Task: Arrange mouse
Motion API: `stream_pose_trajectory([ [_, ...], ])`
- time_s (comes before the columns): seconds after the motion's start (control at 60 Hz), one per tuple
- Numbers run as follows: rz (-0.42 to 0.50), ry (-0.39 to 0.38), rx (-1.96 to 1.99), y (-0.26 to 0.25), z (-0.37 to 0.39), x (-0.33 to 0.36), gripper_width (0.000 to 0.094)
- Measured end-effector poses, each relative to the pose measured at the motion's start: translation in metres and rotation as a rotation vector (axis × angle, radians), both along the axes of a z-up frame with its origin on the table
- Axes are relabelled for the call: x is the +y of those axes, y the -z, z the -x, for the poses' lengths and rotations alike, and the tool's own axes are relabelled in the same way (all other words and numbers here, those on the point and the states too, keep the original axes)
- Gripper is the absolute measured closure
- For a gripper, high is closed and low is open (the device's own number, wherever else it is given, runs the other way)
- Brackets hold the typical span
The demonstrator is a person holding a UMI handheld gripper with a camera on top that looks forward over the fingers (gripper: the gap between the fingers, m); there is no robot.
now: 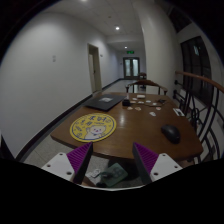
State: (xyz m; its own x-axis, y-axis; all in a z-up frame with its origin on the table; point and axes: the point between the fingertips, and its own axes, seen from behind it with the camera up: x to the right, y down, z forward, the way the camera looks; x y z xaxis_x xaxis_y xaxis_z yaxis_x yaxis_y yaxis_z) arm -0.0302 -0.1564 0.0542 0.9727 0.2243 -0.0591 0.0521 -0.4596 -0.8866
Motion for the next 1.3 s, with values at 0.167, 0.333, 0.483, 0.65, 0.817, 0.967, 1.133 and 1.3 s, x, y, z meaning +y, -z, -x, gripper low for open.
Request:
stream_pose_trajectory([
  [0.167,-0.001,0.081,-0.041,0.005,-0.049,0.009,0.0135],
  [0.333,0.002,0.221,-0.142,0.025,-0.136,0.041,0.0124],
  [0.483,0.047,0.322,-0.159,0.051,-0.2,0.07,0.0129],
  [0.65,0.064,0.363,-0.15,0.067,-0.238,0.106,0.0126],
  [0.817,0.085,0.357,-0.077,0.071,-0.25,0.147,0.0205],
  [0.967,0.048,0.4,-0.061,0.072,-0.26,0.162,0.0496],
  [1.133,0.018,0.443,-0.014,0.05,-0.26,0.154,0.0593],
  [1.3,-0.199,0.356,0.062,-0.08,-0.147,0.156,0.0596],
])
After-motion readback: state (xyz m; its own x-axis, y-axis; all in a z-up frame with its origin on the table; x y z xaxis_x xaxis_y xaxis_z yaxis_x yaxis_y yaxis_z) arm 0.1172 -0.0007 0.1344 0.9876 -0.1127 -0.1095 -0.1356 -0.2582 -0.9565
